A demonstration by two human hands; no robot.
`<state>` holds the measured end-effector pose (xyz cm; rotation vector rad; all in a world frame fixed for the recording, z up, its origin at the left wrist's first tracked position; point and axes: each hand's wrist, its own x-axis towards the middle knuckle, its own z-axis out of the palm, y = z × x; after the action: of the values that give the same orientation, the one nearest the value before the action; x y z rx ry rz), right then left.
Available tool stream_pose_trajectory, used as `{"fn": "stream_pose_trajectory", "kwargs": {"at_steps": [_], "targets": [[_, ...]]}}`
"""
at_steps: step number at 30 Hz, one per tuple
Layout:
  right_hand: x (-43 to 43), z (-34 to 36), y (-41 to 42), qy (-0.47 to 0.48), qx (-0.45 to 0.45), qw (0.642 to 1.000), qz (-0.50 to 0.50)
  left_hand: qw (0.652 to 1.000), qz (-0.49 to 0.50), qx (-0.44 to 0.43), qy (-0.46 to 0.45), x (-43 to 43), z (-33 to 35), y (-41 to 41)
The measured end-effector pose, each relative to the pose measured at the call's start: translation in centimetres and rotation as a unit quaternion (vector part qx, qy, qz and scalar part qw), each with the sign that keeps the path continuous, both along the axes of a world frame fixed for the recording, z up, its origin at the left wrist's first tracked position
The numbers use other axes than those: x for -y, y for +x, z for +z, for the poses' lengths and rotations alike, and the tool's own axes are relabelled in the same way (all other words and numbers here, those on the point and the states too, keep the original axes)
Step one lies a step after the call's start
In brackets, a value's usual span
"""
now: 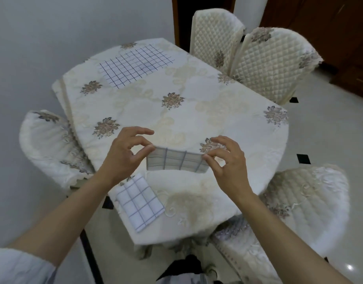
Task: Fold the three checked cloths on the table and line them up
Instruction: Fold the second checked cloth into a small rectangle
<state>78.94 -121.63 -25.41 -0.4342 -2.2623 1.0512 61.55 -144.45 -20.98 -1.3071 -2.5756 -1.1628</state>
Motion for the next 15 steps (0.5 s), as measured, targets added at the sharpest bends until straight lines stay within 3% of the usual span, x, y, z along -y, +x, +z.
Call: {"fn": "stream_pose_trajectory", "kwargs": {"at_steps": [4,9,15], "targets": [[2.1,0.2,1.0,-0.065,-0.011,0.998,0.002,1.000,0.027,0.004,0.012,2.2,0.8,2.2],[4.3,1.8,1.5,-0.070,-0.023,0.997,0.020,0.999,0.032,0.001,0.025,4.5,1.6,1.9],[6.4,2.0,-0.7,-0.094,0.001,0.995,-0.028,0.998,0.003,0.055,0.028,6.0,0.0,-1.8]]}}
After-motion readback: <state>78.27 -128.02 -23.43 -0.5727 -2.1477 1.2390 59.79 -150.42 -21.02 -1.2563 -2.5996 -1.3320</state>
